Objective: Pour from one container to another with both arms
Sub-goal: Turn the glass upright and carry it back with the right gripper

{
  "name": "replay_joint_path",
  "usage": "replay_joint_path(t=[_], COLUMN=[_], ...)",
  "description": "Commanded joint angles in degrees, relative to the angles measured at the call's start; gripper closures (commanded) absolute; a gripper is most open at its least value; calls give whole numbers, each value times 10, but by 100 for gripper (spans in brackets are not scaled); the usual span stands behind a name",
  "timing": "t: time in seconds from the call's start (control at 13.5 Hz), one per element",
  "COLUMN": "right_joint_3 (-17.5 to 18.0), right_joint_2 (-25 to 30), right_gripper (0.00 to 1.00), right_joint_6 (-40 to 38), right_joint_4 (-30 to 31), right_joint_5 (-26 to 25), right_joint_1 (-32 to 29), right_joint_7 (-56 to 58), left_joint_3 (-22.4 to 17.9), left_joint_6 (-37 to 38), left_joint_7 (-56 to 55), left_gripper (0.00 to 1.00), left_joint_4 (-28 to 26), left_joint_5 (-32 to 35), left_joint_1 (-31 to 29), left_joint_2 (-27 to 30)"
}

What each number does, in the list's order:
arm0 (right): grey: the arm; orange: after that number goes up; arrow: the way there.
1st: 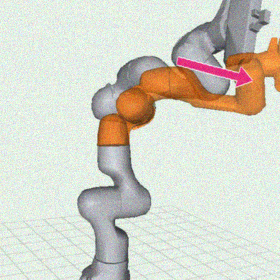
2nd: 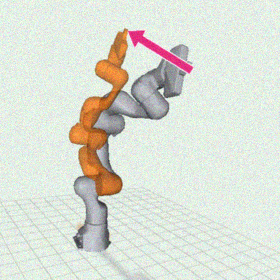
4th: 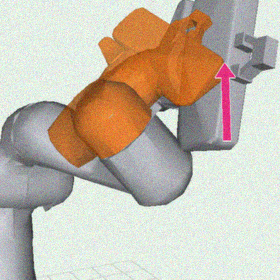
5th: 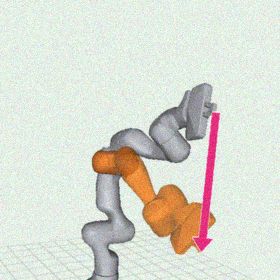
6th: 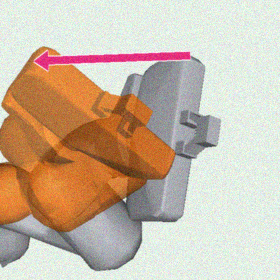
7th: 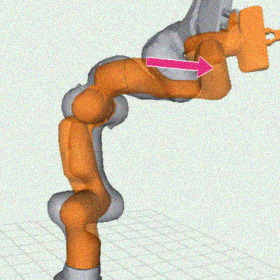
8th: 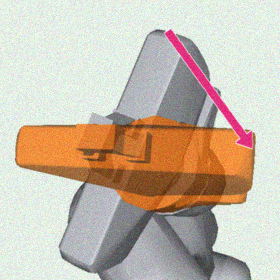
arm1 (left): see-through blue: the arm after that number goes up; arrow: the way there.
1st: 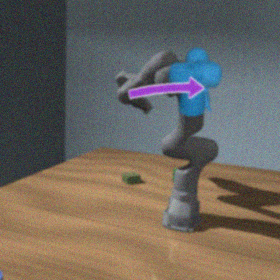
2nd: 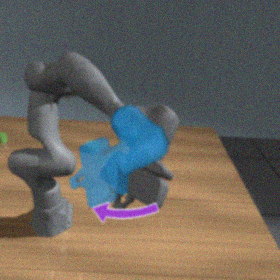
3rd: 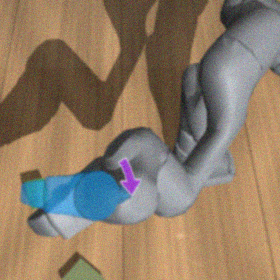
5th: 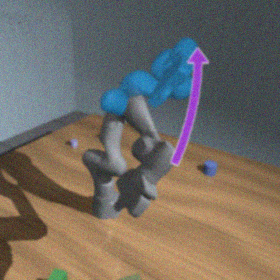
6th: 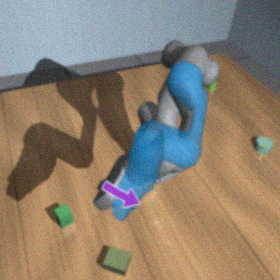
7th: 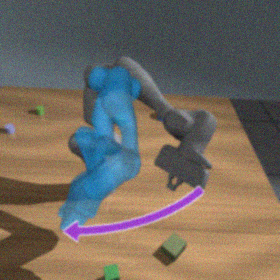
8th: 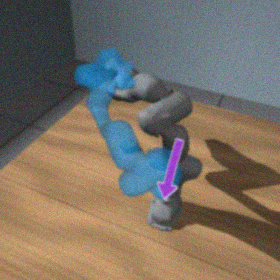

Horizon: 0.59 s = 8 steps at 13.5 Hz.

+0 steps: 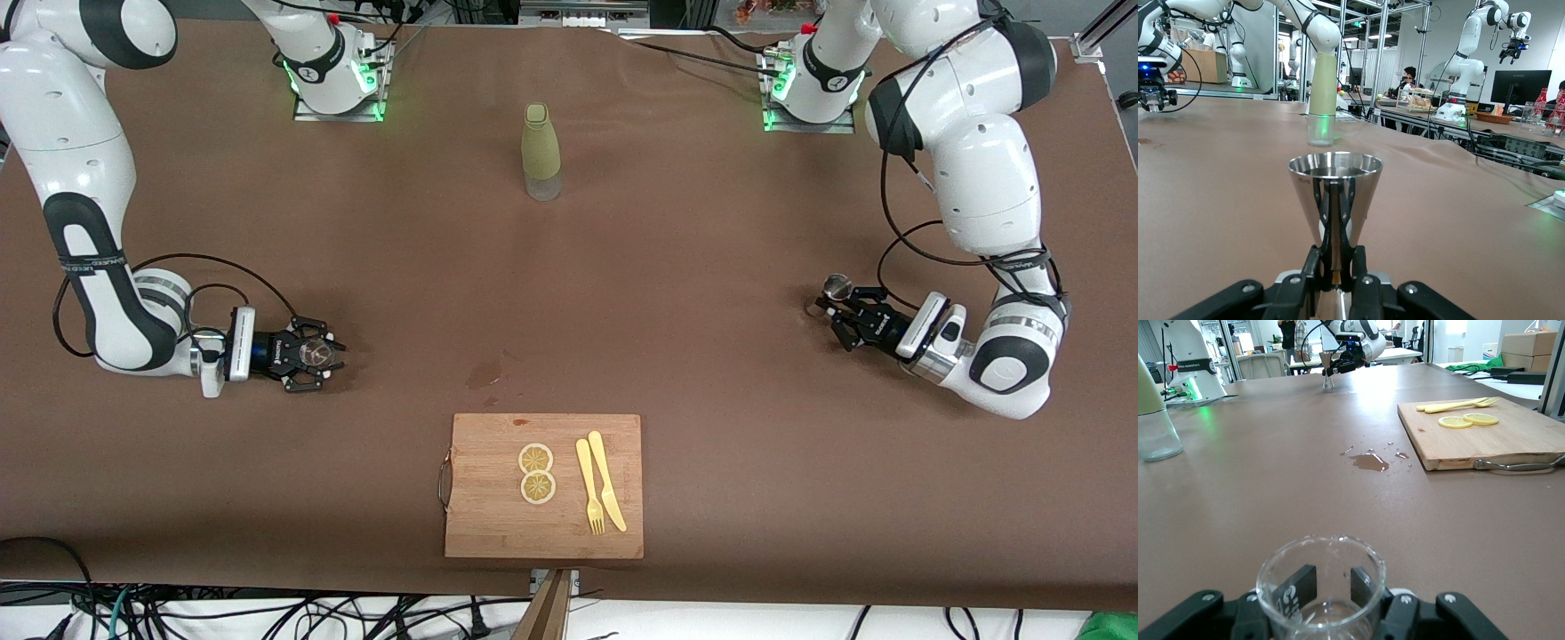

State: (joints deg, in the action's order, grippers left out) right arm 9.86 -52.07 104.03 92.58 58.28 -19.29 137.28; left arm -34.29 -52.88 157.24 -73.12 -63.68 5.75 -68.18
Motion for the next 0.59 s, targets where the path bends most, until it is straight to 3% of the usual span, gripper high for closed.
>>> replay_joint_path(t=[0.0,0.52], right_joint_3=[-10,-22], right_joint_2=[2,-1], right_gripper=[61,52], right_joint_6=[-1,0], right_joint_4=[14,14], right_joint_5=[24,25], right_joint_1=[3,7], right_joint_7=[16,16], left_joint_3=[-17,-20], left_joint_6=[50,35], left_joint_7=[166,211], left_gripper=[100,100], left_joint_4=[8,10], left_joint_5=[34,30], left_joint_1=[-4,-4], left_joint_2=[-12,-38])
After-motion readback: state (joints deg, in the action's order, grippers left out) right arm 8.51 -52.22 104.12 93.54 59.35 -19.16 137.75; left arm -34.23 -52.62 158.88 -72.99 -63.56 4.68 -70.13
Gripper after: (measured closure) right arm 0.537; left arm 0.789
